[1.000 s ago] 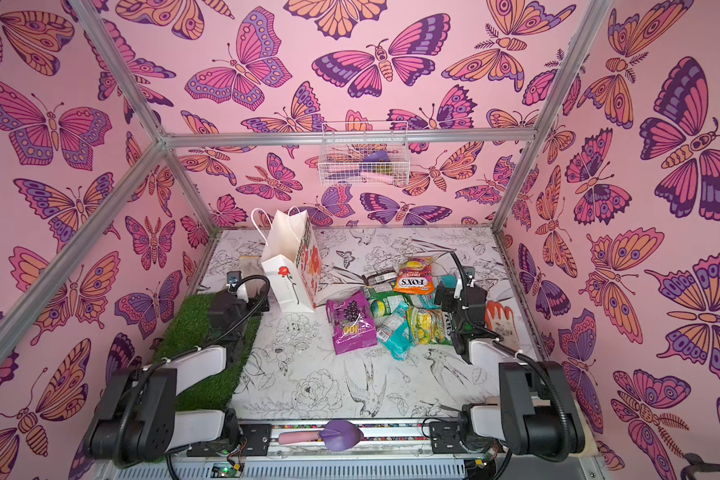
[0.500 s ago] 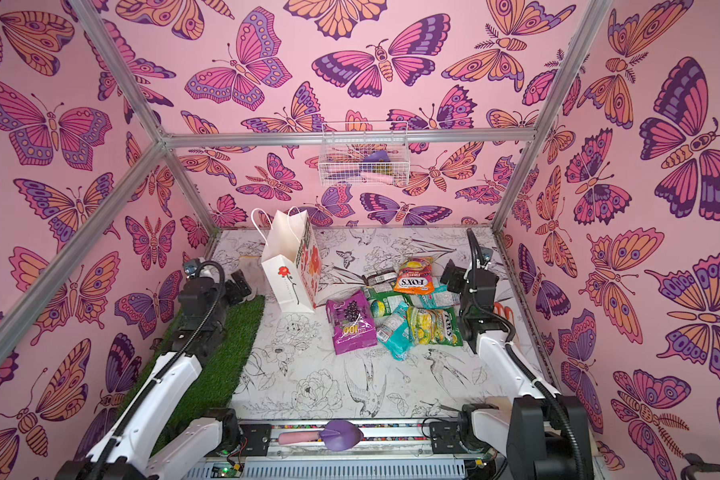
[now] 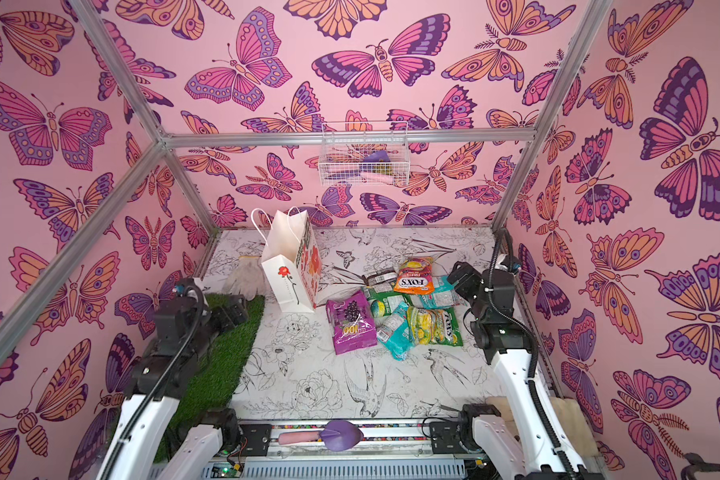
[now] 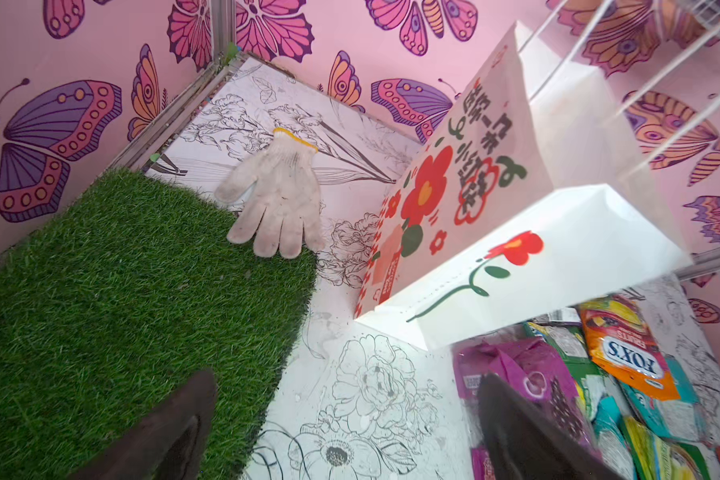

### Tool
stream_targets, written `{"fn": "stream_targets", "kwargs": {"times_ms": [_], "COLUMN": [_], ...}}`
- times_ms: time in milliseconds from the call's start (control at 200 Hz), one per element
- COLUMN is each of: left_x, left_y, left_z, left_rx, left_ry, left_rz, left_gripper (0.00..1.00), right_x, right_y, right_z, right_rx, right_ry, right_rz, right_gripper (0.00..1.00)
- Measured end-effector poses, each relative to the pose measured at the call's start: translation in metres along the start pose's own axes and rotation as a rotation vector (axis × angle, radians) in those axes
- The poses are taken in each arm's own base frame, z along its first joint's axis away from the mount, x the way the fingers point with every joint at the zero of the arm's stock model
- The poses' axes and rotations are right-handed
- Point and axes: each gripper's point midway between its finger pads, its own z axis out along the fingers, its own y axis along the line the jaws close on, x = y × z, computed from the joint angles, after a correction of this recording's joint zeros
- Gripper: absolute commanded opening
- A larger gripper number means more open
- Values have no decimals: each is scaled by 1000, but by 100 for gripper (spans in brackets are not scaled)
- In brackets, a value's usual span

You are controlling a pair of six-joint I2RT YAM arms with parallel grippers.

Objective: Place the snacks into the paper bag
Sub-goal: 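Raise both arms and move the right gripper over the snack pile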

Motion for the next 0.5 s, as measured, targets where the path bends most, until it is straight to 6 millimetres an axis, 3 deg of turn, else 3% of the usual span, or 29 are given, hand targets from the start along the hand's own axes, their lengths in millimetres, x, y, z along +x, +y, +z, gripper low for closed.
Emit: {"fn": "stream_targets", "kwargs": {"times_ms": [265,501], "left_x": [29,38], "left_y": [-10,-21], "left_z": [-20,-31], "left_rx": [85,162], "left_ry": [121,150], "left_rz": [29,61], "left_gripper": [99,100], "right_x": [45,87], "right_y": [24,38], "right_z": [-1,-8], "right_rx": [-36,39], "right_ry": [319,536], "right_rz": [-88,-237], "right_gripper": [99,99]}}
